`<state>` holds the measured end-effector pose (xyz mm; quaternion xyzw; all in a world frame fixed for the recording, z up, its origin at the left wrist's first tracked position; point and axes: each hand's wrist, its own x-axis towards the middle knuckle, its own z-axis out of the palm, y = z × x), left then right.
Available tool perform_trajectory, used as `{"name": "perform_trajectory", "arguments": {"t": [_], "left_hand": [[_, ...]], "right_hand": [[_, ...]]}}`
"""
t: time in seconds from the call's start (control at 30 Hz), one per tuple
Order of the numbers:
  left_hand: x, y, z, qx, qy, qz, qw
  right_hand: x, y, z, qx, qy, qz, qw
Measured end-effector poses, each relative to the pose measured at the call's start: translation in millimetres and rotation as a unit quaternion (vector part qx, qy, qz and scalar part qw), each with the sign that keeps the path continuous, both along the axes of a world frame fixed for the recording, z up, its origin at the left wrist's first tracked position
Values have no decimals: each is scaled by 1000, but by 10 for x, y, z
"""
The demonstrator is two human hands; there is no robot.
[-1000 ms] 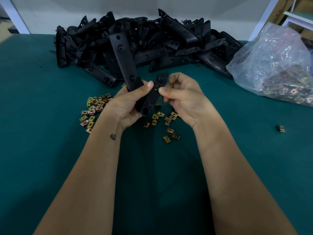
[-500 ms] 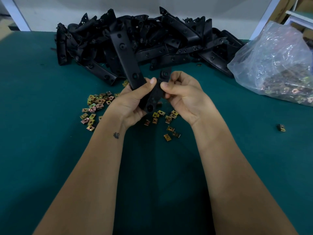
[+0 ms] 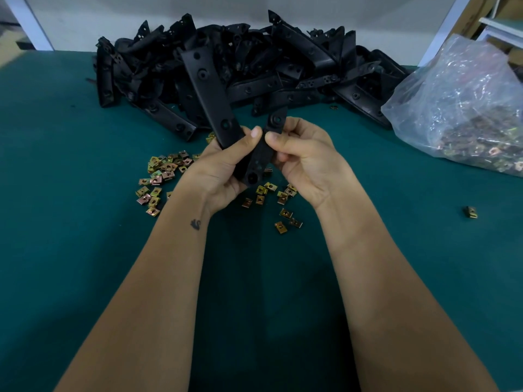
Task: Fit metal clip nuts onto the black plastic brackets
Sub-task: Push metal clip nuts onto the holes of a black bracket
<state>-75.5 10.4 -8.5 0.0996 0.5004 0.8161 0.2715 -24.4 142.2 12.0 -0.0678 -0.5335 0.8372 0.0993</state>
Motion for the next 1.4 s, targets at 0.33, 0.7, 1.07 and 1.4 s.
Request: {"name": "perform_trajectory", "arguments": {"t": [0.33,0.7,1.07,1.4], "left_hand": [[40,71,-55,232,-88,44,968],[63,77,-24,144,-54,64,986],[-28,116,-81,52,-1,124,991],[-281,-258,-16,238,-131,293,917]], "right_hand": [[-21,-319,76,19,61,-86,994],[33,-437,-68,516,89,-293,800],[-68,-353,-212,537,13,-223,813],[-221,-162,-195,571,-52,-174,801]]}}
